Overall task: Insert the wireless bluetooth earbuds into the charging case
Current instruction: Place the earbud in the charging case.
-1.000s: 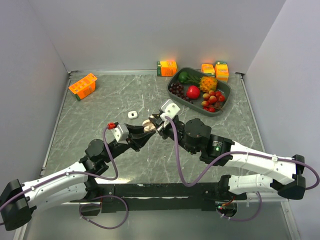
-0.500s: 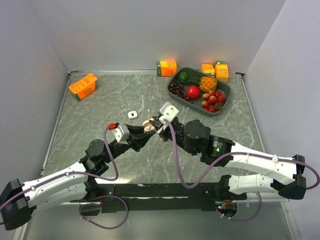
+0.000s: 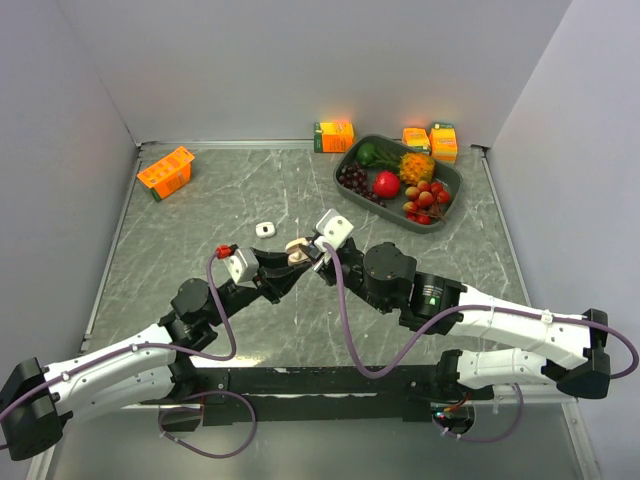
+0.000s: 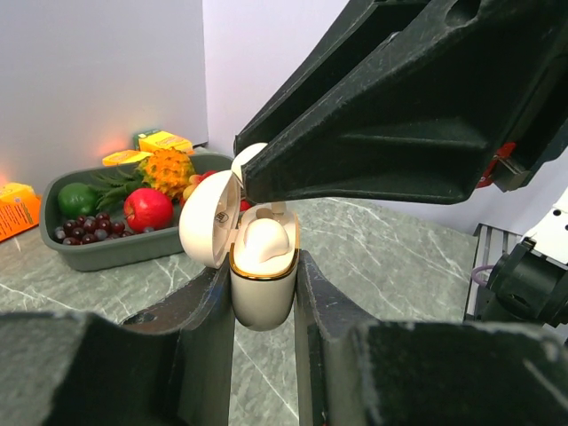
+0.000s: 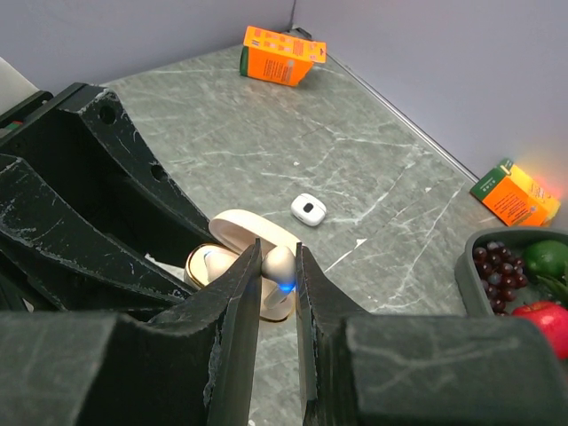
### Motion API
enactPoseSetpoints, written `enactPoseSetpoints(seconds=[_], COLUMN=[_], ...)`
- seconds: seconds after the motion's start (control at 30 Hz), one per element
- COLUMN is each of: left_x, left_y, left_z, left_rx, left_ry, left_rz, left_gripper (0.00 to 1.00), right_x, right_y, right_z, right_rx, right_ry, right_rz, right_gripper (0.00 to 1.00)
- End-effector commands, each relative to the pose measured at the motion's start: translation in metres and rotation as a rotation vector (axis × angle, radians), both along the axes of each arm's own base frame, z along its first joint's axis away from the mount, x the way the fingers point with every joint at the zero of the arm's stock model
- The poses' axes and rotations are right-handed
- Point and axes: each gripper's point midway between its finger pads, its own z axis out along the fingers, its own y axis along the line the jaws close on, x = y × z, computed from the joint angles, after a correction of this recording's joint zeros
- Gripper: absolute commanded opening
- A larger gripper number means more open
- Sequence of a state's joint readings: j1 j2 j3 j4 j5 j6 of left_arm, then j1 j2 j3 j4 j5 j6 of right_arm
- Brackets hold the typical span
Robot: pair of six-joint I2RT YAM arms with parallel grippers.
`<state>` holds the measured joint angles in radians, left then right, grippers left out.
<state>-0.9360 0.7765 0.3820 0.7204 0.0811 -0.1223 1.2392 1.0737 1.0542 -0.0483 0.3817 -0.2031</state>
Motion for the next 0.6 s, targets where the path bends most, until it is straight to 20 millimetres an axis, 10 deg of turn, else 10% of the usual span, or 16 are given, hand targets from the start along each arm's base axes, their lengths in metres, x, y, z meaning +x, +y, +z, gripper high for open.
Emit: enactPoseSetpoints(seconds=[0.0, 0.57], left_x=[-0.0033, -0.0059], left_y=[0.0030, 0.0061], left_z=[0.0355, 0.0402], left_rx=[-0.082, -0.100], left_ry=[-0.035, -0.041], left_rz=[-0.004, -0.007], left_gripper=[0.01, 0.01], right_x=[0.0003, 0.0024], right_y=[-0.0018, 0.0016], right_z=[0.0078, 0.0010], right_rx=[0.025, 0.023], right_ry=[-0.020, -0.004], right_rz=[-0.013, -0.023], right_gripper=[0.00, 0.00])
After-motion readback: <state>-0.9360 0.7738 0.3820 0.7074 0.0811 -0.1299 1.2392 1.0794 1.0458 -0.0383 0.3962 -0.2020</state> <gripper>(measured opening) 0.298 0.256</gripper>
